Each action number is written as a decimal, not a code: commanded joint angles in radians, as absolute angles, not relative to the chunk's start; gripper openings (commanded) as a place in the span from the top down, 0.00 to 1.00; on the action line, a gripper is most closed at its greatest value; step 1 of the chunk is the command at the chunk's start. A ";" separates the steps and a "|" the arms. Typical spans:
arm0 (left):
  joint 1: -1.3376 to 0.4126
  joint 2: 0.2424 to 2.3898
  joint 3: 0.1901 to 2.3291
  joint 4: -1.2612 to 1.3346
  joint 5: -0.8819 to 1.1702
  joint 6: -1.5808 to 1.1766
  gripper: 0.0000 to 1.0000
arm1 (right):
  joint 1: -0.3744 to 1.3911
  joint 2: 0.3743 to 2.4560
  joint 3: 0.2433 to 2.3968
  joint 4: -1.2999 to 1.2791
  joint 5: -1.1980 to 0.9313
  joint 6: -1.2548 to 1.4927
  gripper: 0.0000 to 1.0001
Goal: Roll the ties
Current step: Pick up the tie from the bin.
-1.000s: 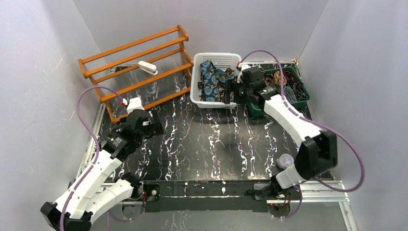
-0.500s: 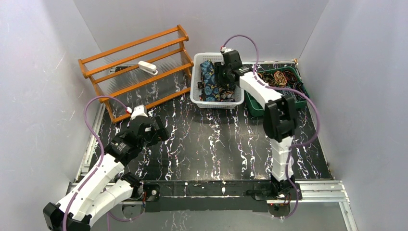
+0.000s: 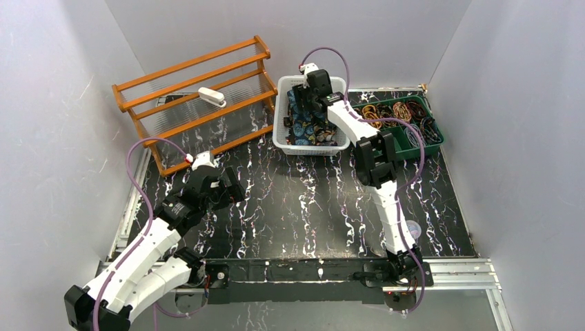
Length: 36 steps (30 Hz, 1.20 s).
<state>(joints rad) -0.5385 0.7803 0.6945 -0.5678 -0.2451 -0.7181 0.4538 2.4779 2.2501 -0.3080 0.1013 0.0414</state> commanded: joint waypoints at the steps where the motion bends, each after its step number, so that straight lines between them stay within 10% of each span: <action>1: -0.535 0.799 0.671 -0.562 -0.246 -0.718 0.02 | 0.453 2.556 2.358 -0.238 0.105 -0.049 0.26; 7: -0.535 0.818 0.671 -0.556 -0.241 -0.711 0.02 | 0.456 2.567 2.340 -0.174 0.129 -0.082 0.44; 15: -0.535 0.824 0.664 -0.555 -0.230 -0.715 0.02 | 0.462 2.530 2.348 -0.166 0.156 -0.072 0.99; 19: -0.535 0.818 0.667 -0.555 -0.229 -0.717 0.02 | 0.462 2.478 2.352 -0.178 0.149 -0.063 0.99; 22: -0.535 0.811 0.669 -0.557 -0.222 -0.719 0.02 | 0.462 2.443 2.306 -0.168 0.180 -0.074 0.59; 25: -0.535 0.802 0.665 -0.563 -0.218 -0.720 0.02 | 0.457 2.431 2.276 -0.184 0.247 -0.091 0.46; 36: -0.535 0.792 0.671 -0.589 -0.231 -0.696 0.02 | 0.389 2.340 2.094 -0.322 0.166 -0.083 0.34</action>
